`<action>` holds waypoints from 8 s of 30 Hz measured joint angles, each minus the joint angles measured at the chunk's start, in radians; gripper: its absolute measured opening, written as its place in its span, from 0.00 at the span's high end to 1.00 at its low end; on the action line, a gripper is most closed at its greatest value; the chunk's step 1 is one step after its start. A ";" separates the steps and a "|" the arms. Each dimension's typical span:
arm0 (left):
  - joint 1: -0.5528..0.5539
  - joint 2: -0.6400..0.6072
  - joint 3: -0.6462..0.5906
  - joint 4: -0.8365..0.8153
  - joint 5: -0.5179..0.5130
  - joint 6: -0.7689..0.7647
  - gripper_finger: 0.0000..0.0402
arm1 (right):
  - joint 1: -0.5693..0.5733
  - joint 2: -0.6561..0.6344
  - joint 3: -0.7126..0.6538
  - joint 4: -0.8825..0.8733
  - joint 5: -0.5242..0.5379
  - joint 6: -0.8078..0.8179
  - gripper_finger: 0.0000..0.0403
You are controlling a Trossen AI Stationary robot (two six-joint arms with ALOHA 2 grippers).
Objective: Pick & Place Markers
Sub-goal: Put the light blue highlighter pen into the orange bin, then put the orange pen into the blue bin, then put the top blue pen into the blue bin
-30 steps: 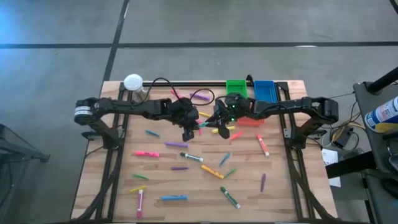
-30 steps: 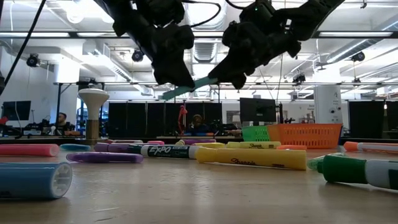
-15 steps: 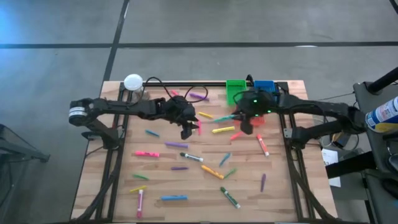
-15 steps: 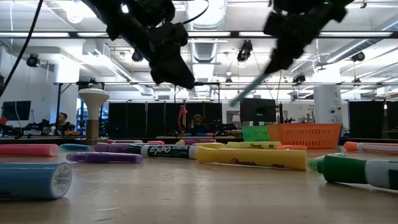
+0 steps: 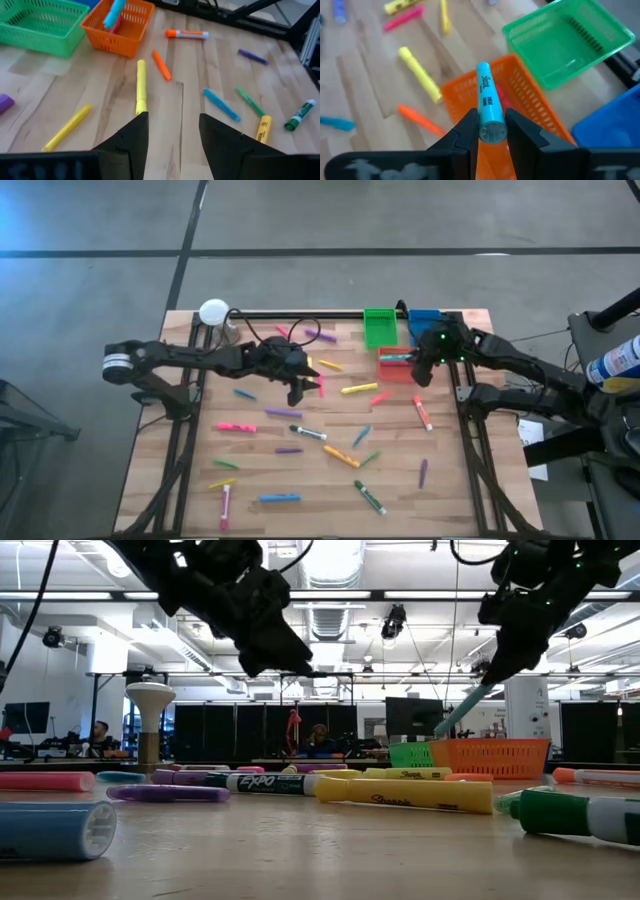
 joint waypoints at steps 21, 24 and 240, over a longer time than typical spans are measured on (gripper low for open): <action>0.001 -0.109 -0.077 0.000 -0.015 -0.021 0.58 | -0.141 0.232 0.015 -0.002 -0.101 0.041 0.75; 0.002 -0.109 -0.076 0.001 -0.015 -0.021 0.58 | -0.142 0.234 0.021 -0.001 -0.093 0.042 0.70; -0.003 -0.103 -0.129 -0.862 -0.240 0.005 0.69 | 0.055 0.048 -0.157 0.554 0.134 0.059 0.84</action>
